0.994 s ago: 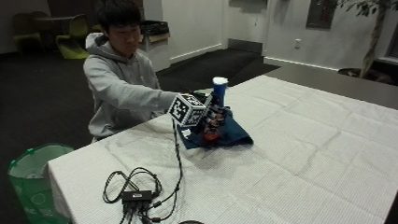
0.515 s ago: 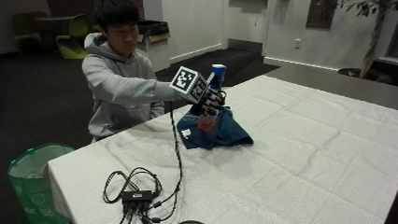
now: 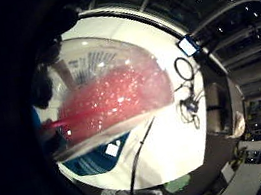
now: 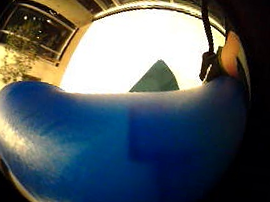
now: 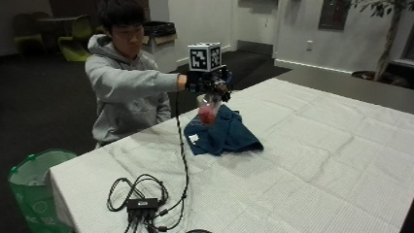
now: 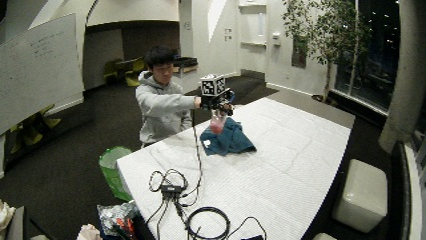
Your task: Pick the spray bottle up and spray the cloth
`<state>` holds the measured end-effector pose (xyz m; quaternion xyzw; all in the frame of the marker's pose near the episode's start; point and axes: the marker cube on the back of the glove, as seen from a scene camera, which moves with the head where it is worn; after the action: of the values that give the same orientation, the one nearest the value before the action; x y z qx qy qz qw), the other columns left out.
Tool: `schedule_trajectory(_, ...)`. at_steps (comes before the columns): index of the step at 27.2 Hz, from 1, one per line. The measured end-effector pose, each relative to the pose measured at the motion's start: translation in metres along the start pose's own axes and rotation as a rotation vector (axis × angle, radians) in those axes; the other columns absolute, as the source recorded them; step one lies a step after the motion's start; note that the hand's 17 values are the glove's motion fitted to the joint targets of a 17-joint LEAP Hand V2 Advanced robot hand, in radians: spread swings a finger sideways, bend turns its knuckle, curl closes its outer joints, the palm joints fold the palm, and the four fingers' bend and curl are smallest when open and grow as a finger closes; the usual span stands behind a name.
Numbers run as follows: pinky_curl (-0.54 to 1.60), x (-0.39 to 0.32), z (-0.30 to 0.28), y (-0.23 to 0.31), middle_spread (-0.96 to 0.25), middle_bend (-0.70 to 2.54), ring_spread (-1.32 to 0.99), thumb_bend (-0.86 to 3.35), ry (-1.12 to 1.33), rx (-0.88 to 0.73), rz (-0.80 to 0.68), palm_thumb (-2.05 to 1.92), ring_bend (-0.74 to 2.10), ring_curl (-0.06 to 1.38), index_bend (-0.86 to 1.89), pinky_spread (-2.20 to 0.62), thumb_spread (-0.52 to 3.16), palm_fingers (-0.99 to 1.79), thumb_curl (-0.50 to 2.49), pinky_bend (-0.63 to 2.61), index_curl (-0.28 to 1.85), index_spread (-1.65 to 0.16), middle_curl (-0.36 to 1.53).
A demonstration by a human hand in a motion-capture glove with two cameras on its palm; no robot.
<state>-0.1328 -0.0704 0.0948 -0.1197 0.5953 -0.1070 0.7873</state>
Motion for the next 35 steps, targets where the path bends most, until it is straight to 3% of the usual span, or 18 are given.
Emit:
schedule_trajectory(11, 0.07, -0.015, 0.046, 0.004, -0.19, 0.53, -0.21, -0.03, 0.091, -0.089, -0.023, 1.07, 0.37, 0.40, 0.48, 0.15, 0.33, 0.77, 0.73, 0.07, 0.55, -0.24, 0.51)
schedule_trajectory(27, 0.06, -0.023, 0.005, -0.011, -0.19, 0.54, -0.20, -0.03, 0.155, -0.008, 0.064, 1.06, 0.35, 0.40, 0.49, 0.15, 0.33, 0.76, 0.74, 0.08, 0.55, -0.24, 0.52)
schedule_trajectory(35, 0.05, -0.015, 0.035, -0.013, -0.20, 0.54, -0.20, -0.03, 0.158, -0.047, 0.089, 1.06, 0.34, 0.40, 0.49, 0.16, 0.33, 0.76, 0.75, 0.08, 0.56, -0.24, 0.52)
